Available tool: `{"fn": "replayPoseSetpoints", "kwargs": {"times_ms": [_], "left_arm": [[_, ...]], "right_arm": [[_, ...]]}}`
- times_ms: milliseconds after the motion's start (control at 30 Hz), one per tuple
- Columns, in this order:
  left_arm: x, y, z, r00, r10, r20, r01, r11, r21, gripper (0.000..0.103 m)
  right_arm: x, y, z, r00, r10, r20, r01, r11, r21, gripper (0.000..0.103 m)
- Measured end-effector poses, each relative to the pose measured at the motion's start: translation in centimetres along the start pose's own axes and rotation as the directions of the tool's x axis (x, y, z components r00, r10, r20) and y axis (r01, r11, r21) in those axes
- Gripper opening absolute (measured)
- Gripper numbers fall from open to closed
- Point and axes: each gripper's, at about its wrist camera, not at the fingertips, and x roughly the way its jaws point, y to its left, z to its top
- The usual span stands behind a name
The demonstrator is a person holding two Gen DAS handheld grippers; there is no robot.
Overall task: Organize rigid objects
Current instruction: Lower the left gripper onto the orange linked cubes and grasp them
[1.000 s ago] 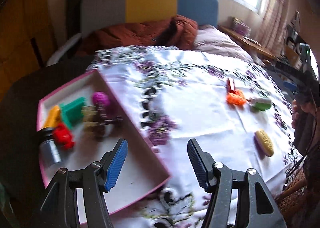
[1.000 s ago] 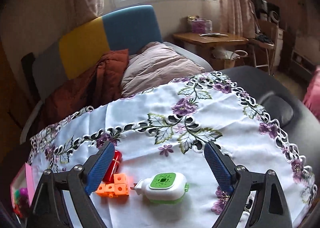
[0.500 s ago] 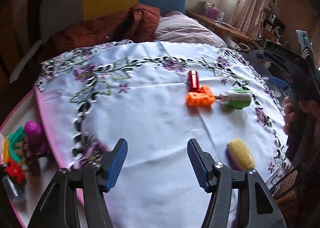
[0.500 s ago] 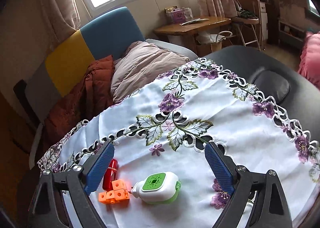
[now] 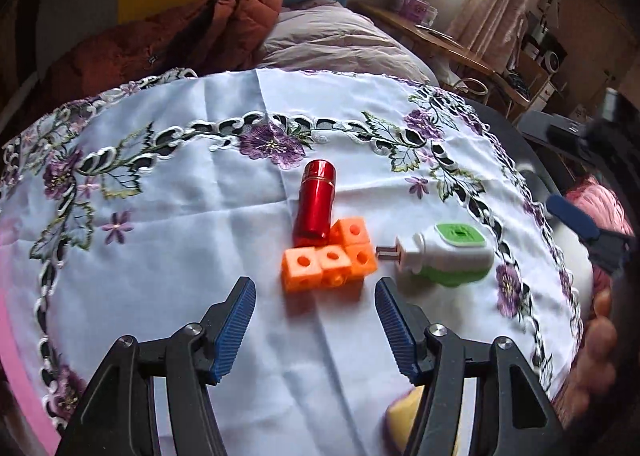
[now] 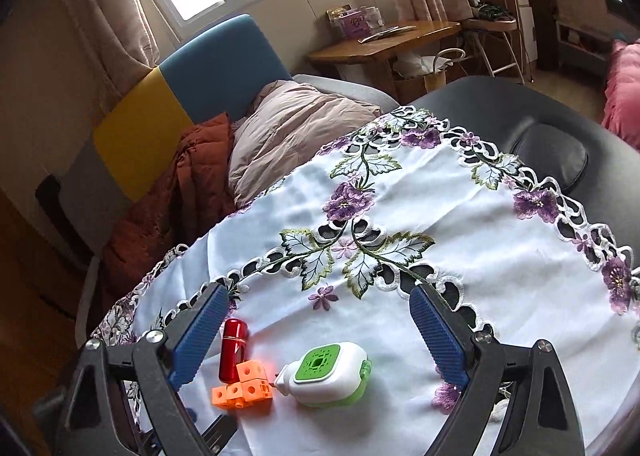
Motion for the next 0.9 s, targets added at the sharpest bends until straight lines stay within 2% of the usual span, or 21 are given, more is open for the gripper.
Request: {"fn": "replayPoseSetpoints", "kwargs": {"times_ms": [333, 400, 500, 633, 900], "left_arm": [[3.7, -0.6, 1.6, 0.999, 0.026, -0.044, -0.029, 0.997, -0.066, 0.063], [4.0, -0.8, 1.6, 0.999, 0.035, -0.027, -0.036, 0.998, -0.046, 0.063], [3.7, -0.7, 1.2, 1.0, 0.007, -0.014, -0.007, 1.0, -0.013, 0.063], [2.1, 0.4, -0.6, 1.0, -0.011, -0.015, 0.012, 0.999, 0.034, 0.063], [-2.9, 4.5, -6.8, 0.999, 0.027, 0.03, -0.028, 0.998, 0.047, 0.063]], "right_arm": [[0.3, 0.0, 0.0, 1.0, 0.015, -0.015, -0.015, 1.0, 0.009, 0.093], [0.3, 0.0, -0.1, 1.0, 0.015, -0.015, -0.015, 1.0, 0.006, 0.093], [0.5, 0.1, -0.1, 1.0, 0.012, -0.02, -0.012, 1.0, -0.002, 0.093], [0.7, 0.2, -0.2, 1.0, 0.009, -0.027, -0.009, 1.0, -0.009, 0.093], [1.7, 0.3, -0.5, 0.997, 0.011, -0.073, -0.013, 1.0, -0.024, 0.093]]}}
